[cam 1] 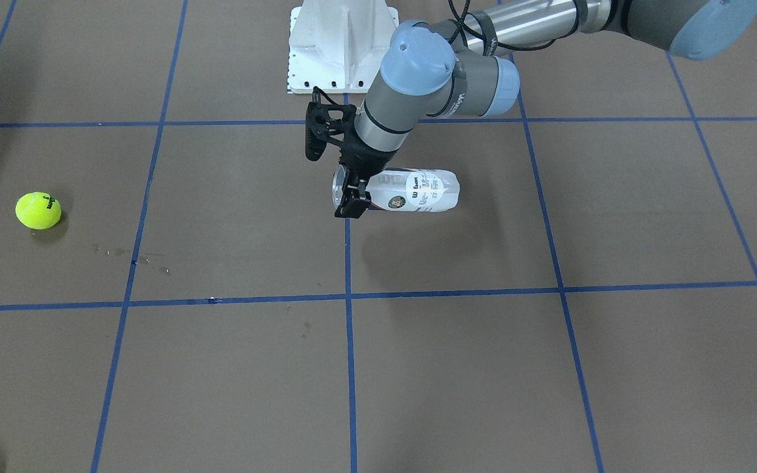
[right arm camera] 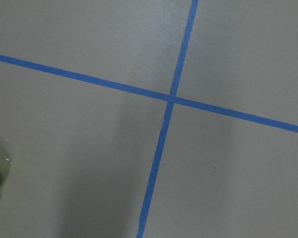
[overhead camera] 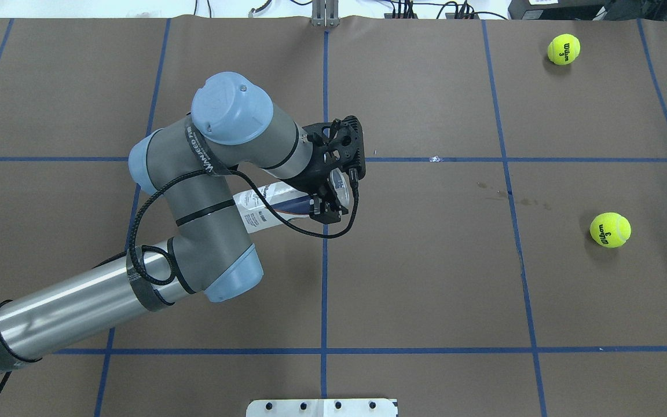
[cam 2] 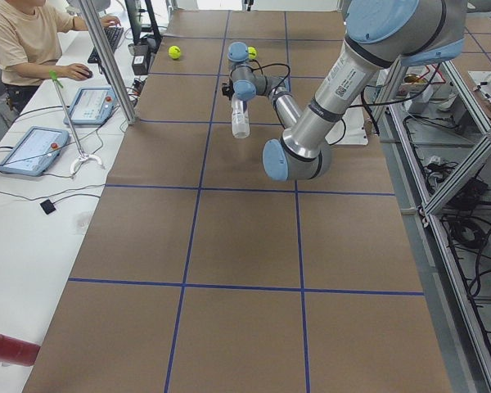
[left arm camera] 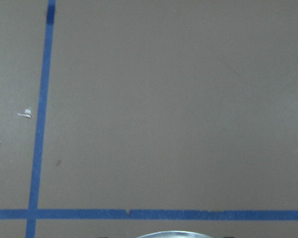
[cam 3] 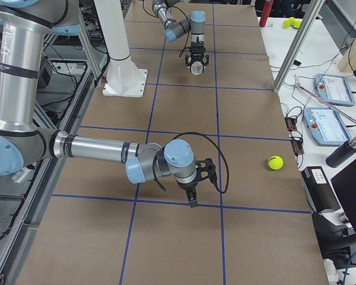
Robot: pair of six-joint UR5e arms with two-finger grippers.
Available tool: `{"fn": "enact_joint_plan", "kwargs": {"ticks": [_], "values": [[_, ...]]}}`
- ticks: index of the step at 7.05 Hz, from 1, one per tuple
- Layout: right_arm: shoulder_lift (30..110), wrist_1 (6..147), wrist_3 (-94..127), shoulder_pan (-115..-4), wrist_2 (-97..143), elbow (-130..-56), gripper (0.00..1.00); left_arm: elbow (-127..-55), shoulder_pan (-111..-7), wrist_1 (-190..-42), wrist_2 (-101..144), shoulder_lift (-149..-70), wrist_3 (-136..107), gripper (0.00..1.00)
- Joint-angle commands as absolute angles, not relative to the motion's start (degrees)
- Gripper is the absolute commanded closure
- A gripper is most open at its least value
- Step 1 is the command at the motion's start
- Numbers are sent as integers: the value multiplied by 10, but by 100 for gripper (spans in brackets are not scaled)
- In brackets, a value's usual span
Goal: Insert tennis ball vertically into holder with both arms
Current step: 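Lift and rotate the can upright with the left gripper, set it down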
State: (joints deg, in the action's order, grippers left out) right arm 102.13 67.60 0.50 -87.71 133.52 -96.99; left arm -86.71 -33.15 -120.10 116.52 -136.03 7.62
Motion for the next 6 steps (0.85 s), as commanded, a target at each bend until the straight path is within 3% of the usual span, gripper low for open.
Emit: {"fn": "enact_joint_plan", "kwargs": {"ticks": [1,3,6], "values": [[1021,676,5,-877,1336,-970,0,-828,-330,-1447,1165,-1358,-61,31],[1021,676,5,-877,1336,-971,0,-698,-327,-1763,1163,-1365,-155,31],[1021,676,5,-877,1337,-973,0,-676,-317,-1925,1120,-1374,-180,31]]}}
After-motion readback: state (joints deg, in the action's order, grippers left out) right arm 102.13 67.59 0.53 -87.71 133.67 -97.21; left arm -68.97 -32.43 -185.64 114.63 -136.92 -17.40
